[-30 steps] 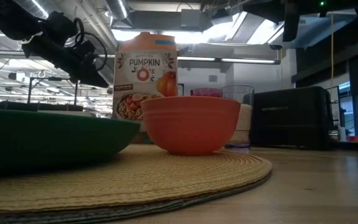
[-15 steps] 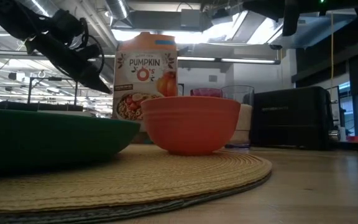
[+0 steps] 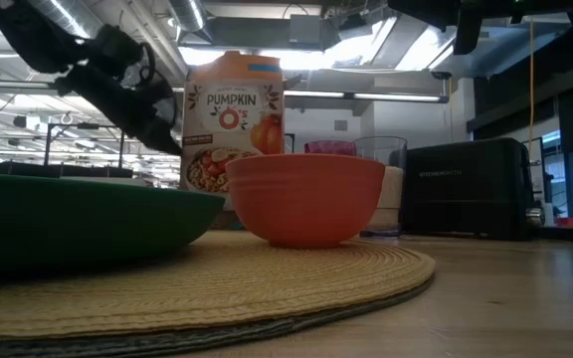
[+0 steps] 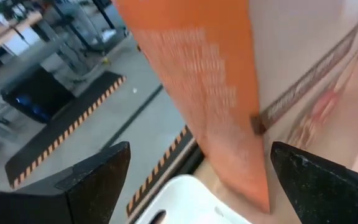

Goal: Arrange a breakfast setting
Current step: Pour the cereal from the box into the orange bowl

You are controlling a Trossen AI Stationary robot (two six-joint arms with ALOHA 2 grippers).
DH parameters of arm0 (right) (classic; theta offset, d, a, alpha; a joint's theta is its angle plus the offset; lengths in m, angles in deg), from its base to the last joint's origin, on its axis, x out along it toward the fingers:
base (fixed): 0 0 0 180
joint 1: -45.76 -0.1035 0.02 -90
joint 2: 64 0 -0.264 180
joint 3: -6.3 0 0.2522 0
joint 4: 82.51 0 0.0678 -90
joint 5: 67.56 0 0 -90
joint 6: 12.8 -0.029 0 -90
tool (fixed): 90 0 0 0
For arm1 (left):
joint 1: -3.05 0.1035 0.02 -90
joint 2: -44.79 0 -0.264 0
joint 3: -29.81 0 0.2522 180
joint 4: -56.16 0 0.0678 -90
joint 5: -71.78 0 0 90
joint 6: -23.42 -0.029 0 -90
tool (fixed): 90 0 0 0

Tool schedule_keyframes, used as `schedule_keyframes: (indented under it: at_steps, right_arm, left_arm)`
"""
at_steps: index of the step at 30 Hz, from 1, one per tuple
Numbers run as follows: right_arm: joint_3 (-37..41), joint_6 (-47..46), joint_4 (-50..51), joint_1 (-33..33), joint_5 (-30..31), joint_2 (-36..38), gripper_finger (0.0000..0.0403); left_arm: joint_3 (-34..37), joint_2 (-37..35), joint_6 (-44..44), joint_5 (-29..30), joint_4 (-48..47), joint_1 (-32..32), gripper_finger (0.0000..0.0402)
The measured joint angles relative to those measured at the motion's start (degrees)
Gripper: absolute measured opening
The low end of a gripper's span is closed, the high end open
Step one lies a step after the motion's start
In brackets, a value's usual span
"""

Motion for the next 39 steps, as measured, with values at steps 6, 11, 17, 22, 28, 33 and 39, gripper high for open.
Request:
schedule_keyframes:
  at_steps: [6, 11, 17, 22, 28, 33, 39]
  right_arm:
    - [0.0, 0.0, 0.0, 0.0, 0.0, 0.0, 0.0005]
    - [0.0, 0.1, 0.3, 0.0, 0.0, 0.0, 0.0005]
    - [0.0, 0.1, 0.6, 0.0, 0.0, 0.0, 0.0005]
    - [0.0, 0.7, 0.6, 0.0, 0.0, 0.0, 0.0005]
    - [0.0, 0.7, 1.8, 0.0, 0.0, 0.0, 0.0005]
    - [0.0, 0.7, 1.9, 0.0, 0.0, 0.0, 0.0005]
    - [0.0, 0.3, 3.4, 0.0, 0.0, 0.0, 0.0005]
  left_arm:
    - [0.0, 5.7, -1.0, 4.7, 0.3, 0.8, 0.0384]
    - [0.0, 8.0, -1.0, 9.7, 1.1, 0.8, 0.0384]
    - [0.0, 8.2, -0.7, 13.2, 6.1, 0.6, 0.0384]
    - [0.0, 8.2, -0.6, 7.3, 9.4, 0.4, 0.0384]
    - [0.0, 8.2, 0.3, -0.5, 9.3, -1.4, 0.0384]
    - [0.0, 8.2, 0.3, -0.4, 7.4, -3.2, 0.0384]
    - [0.0, 8.2, 2.4, -1.1, 0.9, -3.5, 0.0384]
